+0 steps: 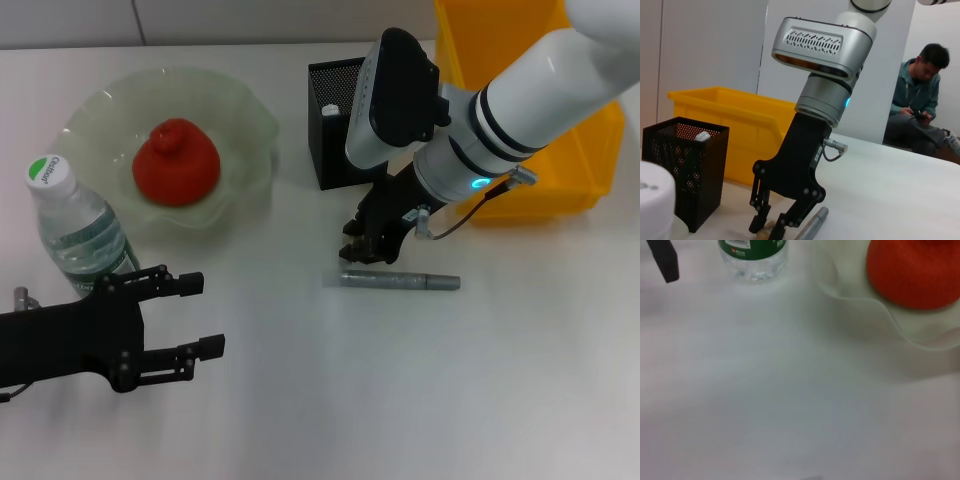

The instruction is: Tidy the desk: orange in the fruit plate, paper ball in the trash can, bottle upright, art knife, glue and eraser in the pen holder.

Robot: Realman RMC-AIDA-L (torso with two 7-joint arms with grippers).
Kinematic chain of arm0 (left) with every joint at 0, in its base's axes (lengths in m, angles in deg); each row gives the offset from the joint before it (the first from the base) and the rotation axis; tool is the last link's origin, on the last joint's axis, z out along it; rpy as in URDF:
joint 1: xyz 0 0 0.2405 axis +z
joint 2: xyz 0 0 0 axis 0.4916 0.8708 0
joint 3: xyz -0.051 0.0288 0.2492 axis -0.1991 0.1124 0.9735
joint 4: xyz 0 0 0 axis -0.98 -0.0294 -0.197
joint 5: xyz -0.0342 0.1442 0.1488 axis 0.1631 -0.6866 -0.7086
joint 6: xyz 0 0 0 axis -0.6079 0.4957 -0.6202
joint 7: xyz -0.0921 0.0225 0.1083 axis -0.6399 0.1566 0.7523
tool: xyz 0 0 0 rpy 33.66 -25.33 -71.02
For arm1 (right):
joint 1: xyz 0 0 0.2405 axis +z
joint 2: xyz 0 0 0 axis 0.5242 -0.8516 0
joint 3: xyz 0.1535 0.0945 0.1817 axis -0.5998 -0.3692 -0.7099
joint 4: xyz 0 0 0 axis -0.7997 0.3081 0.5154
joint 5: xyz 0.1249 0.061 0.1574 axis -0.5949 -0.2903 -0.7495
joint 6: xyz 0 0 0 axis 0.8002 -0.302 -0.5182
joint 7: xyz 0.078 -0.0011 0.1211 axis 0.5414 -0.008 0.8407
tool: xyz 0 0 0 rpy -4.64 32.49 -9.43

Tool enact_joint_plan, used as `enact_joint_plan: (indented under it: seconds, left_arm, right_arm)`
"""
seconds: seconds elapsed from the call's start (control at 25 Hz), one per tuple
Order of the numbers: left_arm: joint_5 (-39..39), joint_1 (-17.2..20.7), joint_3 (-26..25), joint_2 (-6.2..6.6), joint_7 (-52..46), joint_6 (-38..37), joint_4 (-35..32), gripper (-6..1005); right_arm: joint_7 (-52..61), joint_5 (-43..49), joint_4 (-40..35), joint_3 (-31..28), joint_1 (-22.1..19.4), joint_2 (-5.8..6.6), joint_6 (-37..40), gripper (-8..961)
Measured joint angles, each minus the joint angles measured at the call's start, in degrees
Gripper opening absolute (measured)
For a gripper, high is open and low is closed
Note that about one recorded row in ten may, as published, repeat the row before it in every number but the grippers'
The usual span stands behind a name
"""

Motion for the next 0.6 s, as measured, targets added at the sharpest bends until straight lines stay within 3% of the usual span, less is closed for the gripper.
enact_joint_plan:
  seconds: [0.28,0.48,0.6]
  left_arm:
    - [0.0,-0.13,-0.07,0.19,-0.58,0.0,-0.14,770]
    - [0.0,-0.13,-0.09,0.36,-0.65,0.0,-0.22,770]
    - [0.0,-0.13,-0.09,0.46,-0.66,-0.03,-0.27,770]
  right_arm:
    - [1.15,-0.06,-1.12,-0.55,-0.24,0.0,0.0,298]
    - [1.81,-3.95,-5.42,-1.06,-2.71,0.46,2.01,241]
    - [1.79,-5.92,-9.25,-5.62,-4.88,0.63,6.02,249]
